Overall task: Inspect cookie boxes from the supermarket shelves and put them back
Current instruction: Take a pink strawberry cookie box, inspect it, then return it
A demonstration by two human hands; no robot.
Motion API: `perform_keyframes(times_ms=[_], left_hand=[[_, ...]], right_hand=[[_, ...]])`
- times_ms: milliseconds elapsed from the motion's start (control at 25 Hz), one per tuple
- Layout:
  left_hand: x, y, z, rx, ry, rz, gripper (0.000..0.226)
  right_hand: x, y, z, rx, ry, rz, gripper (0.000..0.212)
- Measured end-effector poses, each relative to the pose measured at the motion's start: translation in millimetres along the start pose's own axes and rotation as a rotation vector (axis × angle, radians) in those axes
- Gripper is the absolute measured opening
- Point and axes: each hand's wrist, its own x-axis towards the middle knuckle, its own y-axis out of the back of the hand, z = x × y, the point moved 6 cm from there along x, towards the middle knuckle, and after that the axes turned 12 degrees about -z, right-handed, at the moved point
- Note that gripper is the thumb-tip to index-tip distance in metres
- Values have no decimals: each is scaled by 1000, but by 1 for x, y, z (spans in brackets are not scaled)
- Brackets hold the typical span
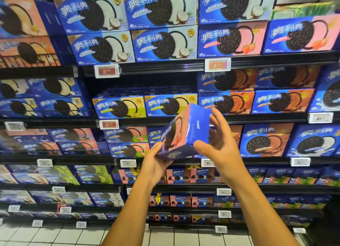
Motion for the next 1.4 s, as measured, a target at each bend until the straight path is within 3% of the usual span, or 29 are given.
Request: perform_keyframes(times_ms=[120, 280, 400, 640, 840, 1040, 1120, 1240, 1400], left_hand=[[-5, -16, 29, 145, 23, -12, 31], [-22, -44, 75, 267, -87, -106, 25], [-36, -64, 94, 457, -185, -175, 27], [-47, -95, 111, 634, -299, -177, 40], [-52, -100, 113, 667, -287, -156, 42], [-51, -87, 115, 407, -184, -58, 32], [-51, -84, 115, 380, -137, -54, 45], [-54, -81, 118, 466, -91, -73, 55], [-60, -76, 120, 623, -29, -11, 48]], right_hand=[[5, 29, 4, 91, -85, 145, 75], [10, 59, 17, 281, -199, 289, 67], [8, 68, 22, 462, -235, 365, 41], [5, 67, 22, 674, -179, 441, 51], [7, 72, 18, 602, -214, 394, 58], [10, 68, -1, 414, -232, 189, 54], [14, 68, -5, 238, -263, 208, 50], [17, 68, -6, 167, -284, 294, 55], [16, 68, 0, 167, -320, 342, 82]])
